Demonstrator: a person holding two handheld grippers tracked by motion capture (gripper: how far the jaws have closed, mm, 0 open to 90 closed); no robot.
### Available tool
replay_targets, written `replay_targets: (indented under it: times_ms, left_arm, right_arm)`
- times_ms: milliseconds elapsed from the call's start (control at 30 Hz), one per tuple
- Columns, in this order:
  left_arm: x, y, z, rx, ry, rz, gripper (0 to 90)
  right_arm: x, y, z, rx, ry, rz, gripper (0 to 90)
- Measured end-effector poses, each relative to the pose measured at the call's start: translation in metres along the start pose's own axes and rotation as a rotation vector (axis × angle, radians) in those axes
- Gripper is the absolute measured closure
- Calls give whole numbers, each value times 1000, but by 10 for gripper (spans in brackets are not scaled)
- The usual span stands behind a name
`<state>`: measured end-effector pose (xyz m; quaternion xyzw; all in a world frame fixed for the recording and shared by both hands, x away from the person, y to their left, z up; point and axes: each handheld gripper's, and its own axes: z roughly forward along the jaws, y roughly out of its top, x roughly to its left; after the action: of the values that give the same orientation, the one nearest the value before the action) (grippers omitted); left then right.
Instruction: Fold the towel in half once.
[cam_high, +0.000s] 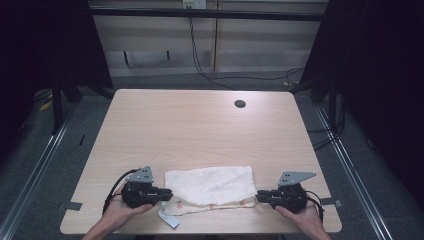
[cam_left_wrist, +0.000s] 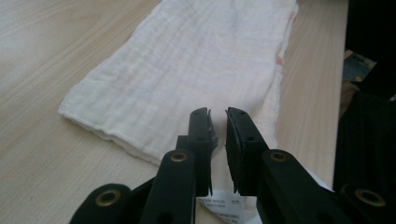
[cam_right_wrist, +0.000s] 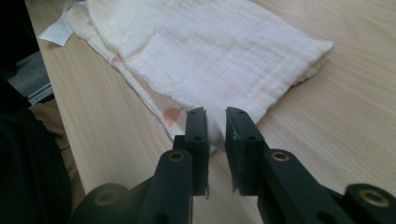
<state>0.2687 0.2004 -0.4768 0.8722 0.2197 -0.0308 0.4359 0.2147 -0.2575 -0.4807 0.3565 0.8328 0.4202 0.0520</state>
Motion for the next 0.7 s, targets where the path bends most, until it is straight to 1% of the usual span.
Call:
replay_targets:
  times_ms: [33, 67, 100, 133, 167, 233, 333, 367, 400, 433, 500, 533, 567, 633, 667, 700]
  left_arm:
    - [0, -1, -2, -5, -2, 6, 794]
    - [1, -1, -4, -7, 4, 5, 790]
    - [3, 0, -5, -14, 13, 2, 787]
    - [6, 1, -6, -22, 7, -8, 783]
    - [9, 3, -5, -21, 22, -12, 781]
    - [17, 8, 0, -17, 45, -21, 775]
    - [29, 14, 9, -8, 65, -36, 769]
    - [32, 15, 12, 2, 71, -36, 762]
    - [34, 16, 14, 14, 90, -37, 748]
    - [36, 15, 15, 19, 98, -40, 744]
    - [39, 15, 16, 23, 103, -52, 733]
    - [40, 14, 16, 29, 106, -50, 731]
    - [41, 13, 17, 32, 108, -56, 729]
    - [43, 12, 20, 49, 120, -54, 726]
    - [44, 12, 22, 61, 124, -52, 723]
    - [45, 11, 24, 58, 118, -54, 723]
  right_arm:
    - [1, 1, -1, -10, 4, 3, 767]
    - [1, 1, -3, -19, 2, 6, 744]
    - [2, 3, -3, -25, -1, 5, 734]
    - [1, 4, -3, -27, -12, -1, 726]
    - [0, 6, -3, -29, -15, -1, 712]
    - [-5, 12, -1, -35, -36, -4, 689]
    - [-13, 25, 2, -44, -47, -3, 668]
    - [-15, 30, 3, -46, -45, -9, 658]
    - [-16, 35, 3, -51, -49, -14, 651]
    - [-17, 40, 3, -59, -51, -20, 650]
    - [-19, 48, 3, -71, -43, -28, 641]
    - [-20, 51, 3, -83, -49, -26, 642]
    - [-22, 54, 4, -83, -56, -29, 646]
    - [-26, 56, 11, -64, -79, -32, 647]
    - [-29, 57, 15, -51, -83, -24, 650]
    - [-33, 57, 21, -39, -89, -23, 652]
